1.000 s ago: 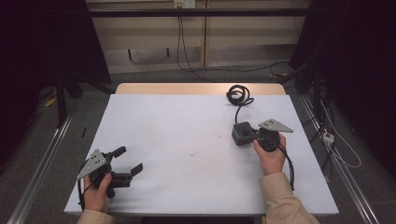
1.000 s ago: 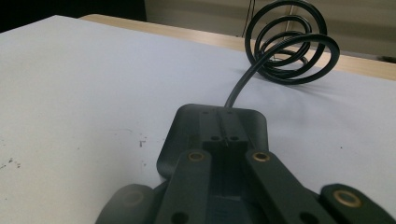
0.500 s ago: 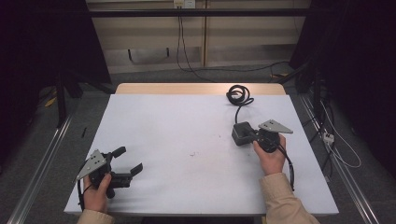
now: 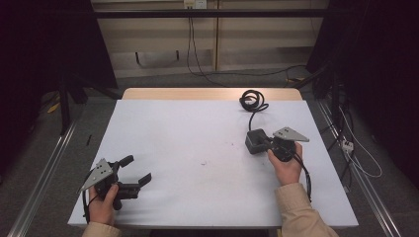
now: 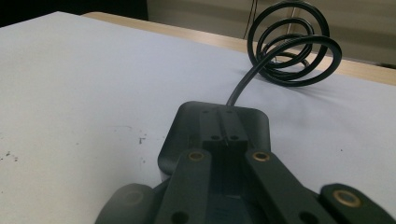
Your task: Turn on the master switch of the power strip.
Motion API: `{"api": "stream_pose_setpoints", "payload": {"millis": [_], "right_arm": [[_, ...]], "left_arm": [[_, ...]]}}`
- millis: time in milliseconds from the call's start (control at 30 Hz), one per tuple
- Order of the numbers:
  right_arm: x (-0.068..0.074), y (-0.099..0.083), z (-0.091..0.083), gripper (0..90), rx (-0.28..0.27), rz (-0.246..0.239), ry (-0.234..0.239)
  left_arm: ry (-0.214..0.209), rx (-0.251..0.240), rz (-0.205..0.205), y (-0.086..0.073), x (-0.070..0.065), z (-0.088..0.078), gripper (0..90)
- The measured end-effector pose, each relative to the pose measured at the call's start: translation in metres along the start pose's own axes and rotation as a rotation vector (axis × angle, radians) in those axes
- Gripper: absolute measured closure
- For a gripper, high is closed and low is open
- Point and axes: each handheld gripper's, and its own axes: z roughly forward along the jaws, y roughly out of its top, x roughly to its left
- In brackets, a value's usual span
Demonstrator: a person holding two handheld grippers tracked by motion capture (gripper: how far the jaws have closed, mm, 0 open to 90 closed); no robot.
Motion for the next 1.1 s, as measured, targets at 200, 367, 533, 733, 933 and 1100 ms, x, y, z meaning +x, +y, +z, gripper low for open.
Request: {"api": "stream_pose_setpoints", "payload": {"millis": [200, 367, 533, 733, 933, 1100], "right_arm": [[-0.0009, -0.0003, 0.0002, 90.0, -0.003, 0.007, 0.003], [-0.0011, -0.0009, 0.0003, 90.0, -0.002, 0.01, 0.006], [-0.0018, -0.0014, 0.0003, 90.0, -0.004, 0.017, 0.009], [-0.0015, -0.0015, 0.0003, 90.0, -0.004, 0.018, 0.008], [-0.0013, -0.0017, 0.0003, 90.0, -0.005, 0.021, 0.006], [-0.0014, -0.0018, 0.0003, 90.0, -0.005, 0.025, 0.007]], "left_arm": [[0.002, -0.003, -0.003, -0.0001, -0.0001, -0.0002, 2.3], [-0.001, 0.003, -0.005, -0.0005, -0.0004, 0.0002, 2.3], [-0.002, 0.002, -0.001, -0.0002, -0.0006, 0.0003, 2.3], [0.002, 0.006, -0.001, -0.0002, -0.0008, 0.0, 2.3], [0.0, 0.003, -0.001, -0.0003, -0.0009, 0.0003, 2.3], [-0.003, 0.004, 0.0, -0.0005, -0.0007, 0.0007, 2.3]]}}
